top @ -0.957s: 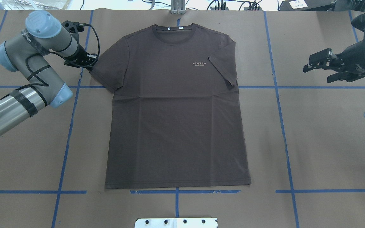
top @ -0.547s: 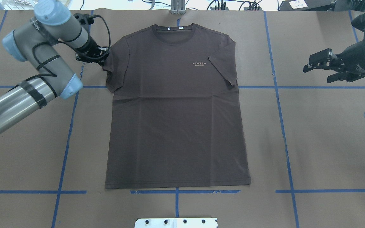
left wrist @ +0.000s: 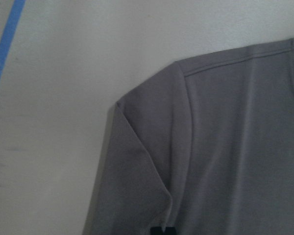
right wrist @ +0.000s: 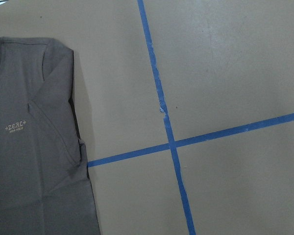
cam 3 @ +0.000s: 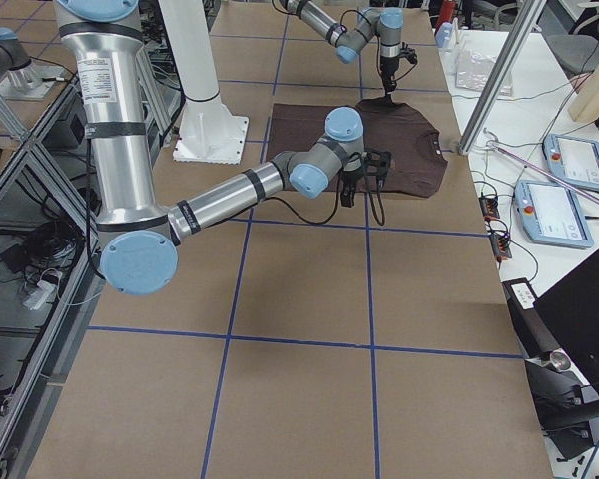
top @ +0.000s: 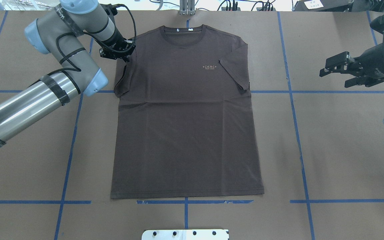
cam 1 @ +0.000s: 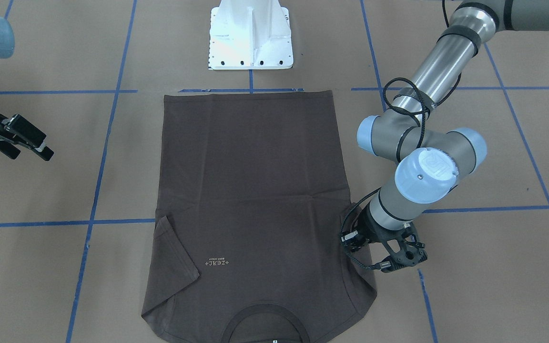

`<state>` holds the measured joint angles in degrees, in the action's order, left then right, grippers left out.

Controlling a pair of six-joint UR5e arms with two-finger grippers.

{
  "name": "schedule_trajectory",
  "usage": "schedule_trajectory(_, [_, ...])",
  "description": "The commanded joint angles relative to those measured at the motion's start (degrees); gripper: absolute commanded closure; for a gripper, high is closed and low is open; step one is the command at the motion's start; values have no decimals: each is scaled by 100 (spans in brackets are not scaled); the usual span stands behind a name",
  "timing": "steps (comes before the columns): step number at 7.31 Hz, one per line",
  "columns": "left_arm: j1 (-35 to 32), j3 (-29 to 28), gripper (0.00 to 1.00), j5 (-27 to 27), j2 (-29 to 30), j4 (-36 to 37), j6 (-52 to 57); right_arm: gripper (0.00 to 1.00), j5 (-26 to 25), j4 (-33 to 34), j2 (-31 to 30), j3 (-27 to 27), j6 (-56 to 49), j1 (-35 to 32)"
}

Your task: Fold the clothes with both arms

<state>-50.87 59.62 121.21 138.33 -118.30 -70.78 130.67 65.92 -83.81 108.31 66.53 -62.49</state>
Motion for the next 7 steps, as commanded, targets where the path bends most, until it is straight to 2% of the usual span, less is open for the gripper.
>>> schedule_trajectory(1, [77, -266, 100, -27, 168, -211, -208, 0, -7, 0, -12, -20, 0, 0])
schedule_trajectory(4, [112, -721, 100, -36, 378, -692, -488, 0, 2, 8, -4, -11, 0, 0])
schedule_trajectory(7, [234, -759, 100, -219, 397, -712, -489, 0, 2, 8, 5, -20, 0, 0])
